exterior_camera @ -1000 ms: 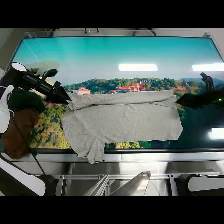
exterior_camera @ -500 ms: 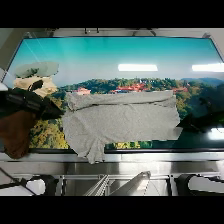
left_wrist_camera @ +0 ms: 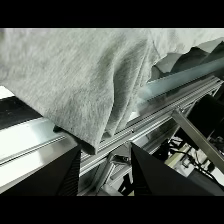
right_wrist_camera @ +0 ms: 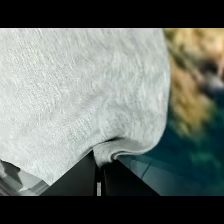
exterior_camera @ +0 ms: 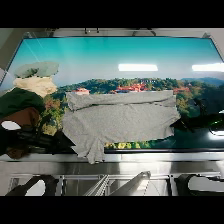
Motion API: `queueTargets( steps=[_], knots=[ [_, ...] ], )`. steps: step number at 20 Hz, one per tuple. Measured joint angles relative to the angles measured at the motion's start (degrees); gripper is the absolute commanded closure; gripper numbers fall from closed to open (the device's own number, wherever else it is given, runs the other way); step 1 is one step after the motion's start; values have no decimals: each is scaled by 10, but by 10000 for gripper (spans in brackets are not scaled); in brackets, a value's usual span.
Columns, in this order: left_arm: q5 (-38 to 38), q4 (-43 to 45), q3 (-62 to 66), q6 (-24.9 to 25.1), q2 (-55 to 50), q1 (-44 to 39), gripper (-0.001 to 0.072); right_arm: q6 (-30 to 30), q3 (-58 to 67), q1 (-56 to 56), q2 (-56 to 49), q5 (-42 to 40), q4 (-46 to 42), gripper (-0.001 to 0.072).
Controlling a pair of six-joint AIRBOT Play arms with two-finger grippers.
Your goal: Fold the shirts.
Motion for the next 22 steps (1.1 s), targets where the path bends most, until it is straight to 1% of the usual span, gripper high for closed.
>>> queueTargets(
  steps=[3, 5, 8, 10, 11, 12, 13, 14, 17, 20, 22],
  knots=[
    [30, 0, -47, -21, 32, -33, 370, -4, -1, 0, 0, -3, 12, 695],
    [53, 0, -63, -30, 33, -54, 370, -6, -1, 0, 0, 1, 19, 695],
    [95, -13, -68, -34, -2, -88, 371, -6, -1, 0, 0, 5, 24, 695],
    [120, -20, -55, -28, -40, -114, 374, -6, -1, 0, 0, 6, 24, 696],
    [124, -24, -43, -23, -59, -127, 486, -7, -1, 0, 0, 9, 24, 695],
    [132, -25, -30, -17, -77, -139, 699, -7, -1, 0, 1, 13, 25, 696],
    [144, -22, -15, -9, -93, -148, 685, -7, -1, 0, 1, 18, 24, 696],
    [142, -22, 1, -3, -104, -154, 684, -7, 0, -1, 2, 24, 24, 696],
    [102, -20, 40, 8, -115, -156, 684, 7, 4, -22, 6, 45, 12, 696],
    [58, -18, 55, 10, -83, -130, 683, 15, 7, -57, 13, 68, 5, 696],
    [36, -24, 60, 11, -44, -100, 683, 21, 8, -80, 17, 83, 3, 696]
  ],
)
